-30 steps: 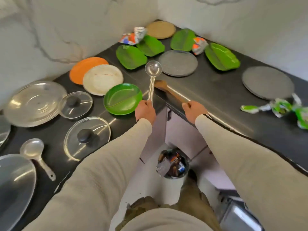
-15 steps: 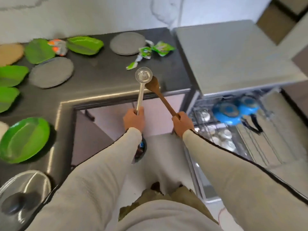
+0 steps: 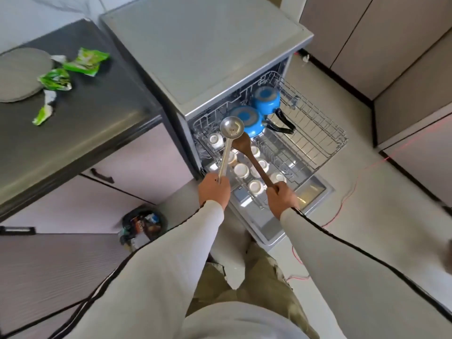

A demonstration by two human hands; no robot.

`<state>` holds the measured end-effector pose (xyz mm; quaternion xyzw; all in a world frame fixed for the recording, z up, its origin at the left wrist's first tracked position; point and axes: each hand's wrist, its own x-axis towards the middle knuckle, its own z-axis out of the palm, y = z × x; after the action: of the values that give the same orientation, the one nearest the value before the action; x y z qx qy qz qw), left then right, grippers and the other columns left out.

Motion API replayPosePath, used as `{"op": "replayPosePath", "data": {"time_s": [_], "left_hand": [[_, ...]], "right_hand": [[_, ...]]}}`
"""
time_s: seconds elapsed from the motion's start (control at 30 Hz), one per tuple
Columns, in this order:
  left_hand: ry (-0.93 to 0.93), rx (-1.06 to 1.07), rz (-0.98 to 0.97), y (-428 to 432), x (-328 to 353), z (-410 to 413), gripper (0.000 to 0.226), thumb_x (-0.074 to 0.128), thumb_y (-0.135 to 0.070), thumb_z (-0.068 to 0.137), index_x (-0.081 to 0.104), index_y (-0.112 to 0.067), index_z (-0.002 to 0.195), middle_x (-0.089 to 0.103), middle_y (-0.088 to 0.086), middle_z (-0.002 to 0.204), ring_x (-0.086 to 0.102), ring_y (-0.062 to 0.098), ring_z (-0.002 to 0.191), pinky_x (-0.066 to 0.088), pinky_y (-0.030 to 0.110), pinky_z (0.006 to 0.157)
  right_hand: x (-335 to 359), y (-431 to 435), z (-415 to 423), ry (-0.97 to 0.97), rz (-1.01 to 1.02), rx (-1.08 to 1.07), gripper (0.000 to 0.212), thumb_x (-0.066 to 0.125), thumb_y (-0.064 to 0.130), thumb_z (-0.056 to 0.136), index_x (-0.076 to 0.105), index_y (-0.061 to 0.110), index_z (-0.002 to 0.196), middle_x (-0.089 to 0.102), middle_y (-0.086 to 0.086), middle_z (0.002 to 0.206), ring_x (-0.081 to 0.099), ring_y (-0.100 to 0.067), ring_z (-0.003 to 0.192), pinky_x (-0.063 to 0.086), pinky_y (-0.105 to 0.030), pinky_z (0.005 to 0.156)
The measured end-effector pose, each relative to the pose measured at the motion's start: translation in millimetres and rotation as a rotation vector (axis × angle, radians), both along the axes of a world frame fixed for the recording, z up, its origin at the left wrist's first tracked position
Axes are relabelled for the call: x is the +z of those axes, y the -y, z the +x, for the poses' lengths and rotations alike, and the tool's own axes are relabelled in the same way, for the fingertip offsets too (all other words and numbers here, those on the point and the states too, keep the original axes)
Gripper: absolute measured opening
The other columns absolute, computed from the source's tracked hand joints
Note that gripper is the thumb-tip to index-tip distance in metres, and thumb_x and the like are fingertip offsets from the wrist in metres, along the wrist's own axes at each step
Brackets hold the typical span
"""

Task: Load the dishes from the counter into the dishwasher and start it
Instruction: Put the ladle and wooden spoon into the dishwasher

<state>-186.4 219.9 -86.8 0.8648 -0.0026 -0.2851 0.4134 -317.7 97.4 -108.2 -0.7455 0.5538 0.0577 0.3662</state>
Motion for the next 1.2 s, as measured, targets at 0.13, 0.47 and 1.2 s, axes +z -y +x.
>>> {"op": "replayPosePath", "data": {"time_s": [0.13, 0.47, 1.2], "left_hand": [[-0.146, 0.02, 0.042, 49, -29, -11, 0.015, 0.049, -0.034, 0.088, 0.057, -0.022, 0.092, 0.066, 0.009, 0.094, 0.067, 0.033, 0.084, 0.059, 0.045, 0.073], [-0.213, 0.206, 0.146, 175, -85, 14, 0.033, 0.041, -0.035, 0.078, 0.063, -0.015, 0.094, 0.069, 0.012, 0.105, 0.067, 0.038, 0.094, 0.058, 0.05, 0.084], [-0.125, 0.062, 0.158, 255, -163, -34, 0.017, 0.046, -0.03, 0.082, 0.05, -0.019, 0.069, 0.059, 0.004, 0.067, 0.062, 0.034, 0.067, 0.058, 0.051, 0.063]], "right_hand": [[-26, 48, -14, -0.113, 0.008, 0.022, 0.027, 0.043, 0.033, 0.096, 0.053, 0.015, 0.114, 0.059, -0.004, 0.088, 0.058, -0.025, 0.076, 0.046, -0.033, 0.066], [-89, 189, 35, -0.252, 0.036, 0.164, 0.032, 0.041, 0.033, 0.097, 0.053, 0.014, 0.121, 0.065, -0.012, 0.111, 0.062, -0.032, 0.098, 0.051, -0.038, 0.084], [-192, 315, 30, -0.372, 0.121, 0.536, 0.037, 0.041, 0.031, 0.097, 0.056, 0.021, 0.13, 0.055, -0.005, 0.115, 0.059, -0.025, 0.1, 0.055, -0.042, 0.083]]}}
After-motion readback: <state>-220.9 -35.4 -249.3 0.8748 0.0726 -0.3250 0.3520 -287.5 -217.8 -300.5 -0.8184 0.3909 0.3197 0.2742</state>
